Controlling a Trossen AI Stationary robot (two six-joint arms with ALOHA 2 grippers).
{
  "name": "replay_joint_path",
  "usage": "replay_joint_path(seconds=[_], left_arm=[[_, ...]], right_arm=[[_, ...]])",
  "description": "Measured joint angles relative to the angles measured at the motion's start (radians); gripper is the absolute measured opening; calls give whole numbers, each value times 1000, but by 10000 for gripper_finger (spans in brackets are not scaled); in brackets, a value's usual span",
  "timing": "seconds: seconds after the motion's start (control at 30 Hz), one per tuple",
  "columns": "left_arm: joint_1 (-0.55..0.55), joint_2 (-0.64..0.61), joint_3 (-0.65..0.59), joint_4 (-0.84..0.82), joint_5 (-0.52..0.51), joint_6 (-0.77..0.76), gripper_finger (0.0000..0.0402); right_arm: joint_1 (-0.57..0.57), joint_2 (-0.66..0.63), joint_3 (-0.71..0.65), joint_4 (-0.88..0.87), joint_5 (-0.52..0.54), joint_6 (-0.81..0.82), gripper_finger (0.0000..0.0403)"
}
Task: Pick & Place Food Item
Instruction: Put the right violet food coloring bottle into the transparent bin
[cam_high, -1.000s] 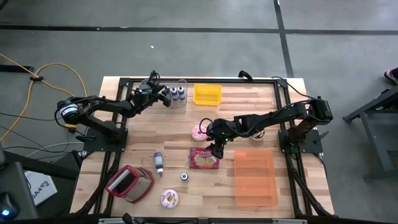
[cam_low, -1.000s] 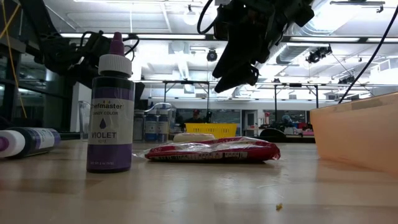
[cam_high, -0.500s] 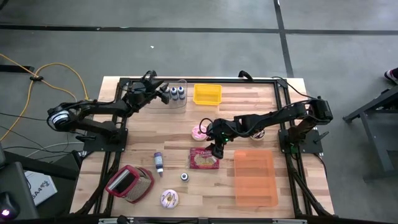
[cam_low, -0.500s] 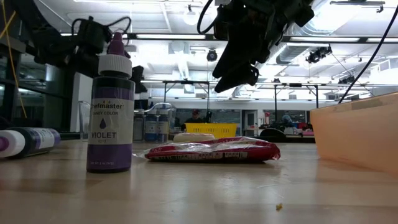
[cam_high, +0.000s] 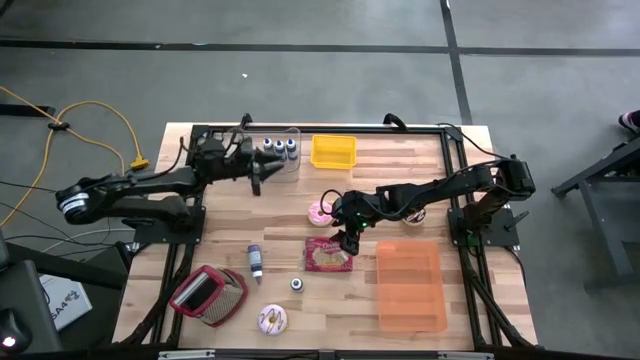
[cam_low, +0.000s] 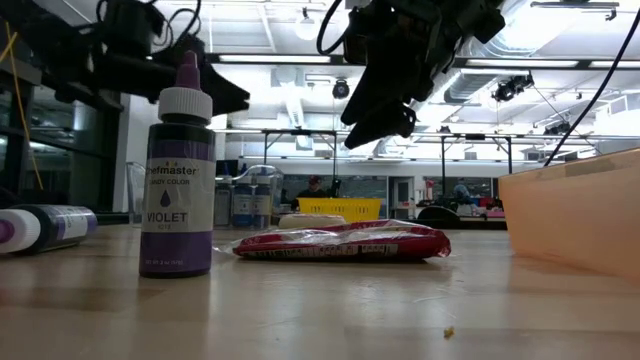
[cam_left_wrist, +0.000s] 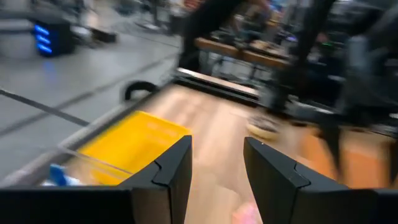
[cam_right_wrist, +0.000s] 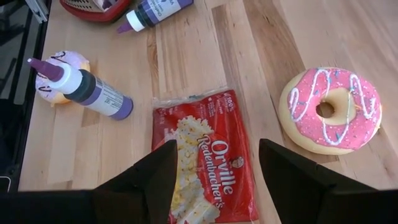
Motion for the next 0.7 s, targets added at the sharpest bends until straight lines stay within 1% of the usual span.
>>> replay_joint_path(seconds=[0.1,0.2,0.3,0.43,0.53,0.7], left_arm=[[-31,-81,0,-134,31,-2,139],[-62,-146,0,-274,35,17,139],[-91,-185,1,-369,31,33,139],[-135,-193,1,-418,30,47,139],[-167,-193,1,-430,30,57,139],[-222,-193,2,-442,30,50,139]], right_arm=[[0,0,0,6,1,-9,213],[0,0,0,14,3,-27,213],[0,0,0,30,4,-38,213],[0,0,0,76,0,-53,213],[5,0,0,87,-23,-56,213],[56,0,0,87,-29,-60,213]])
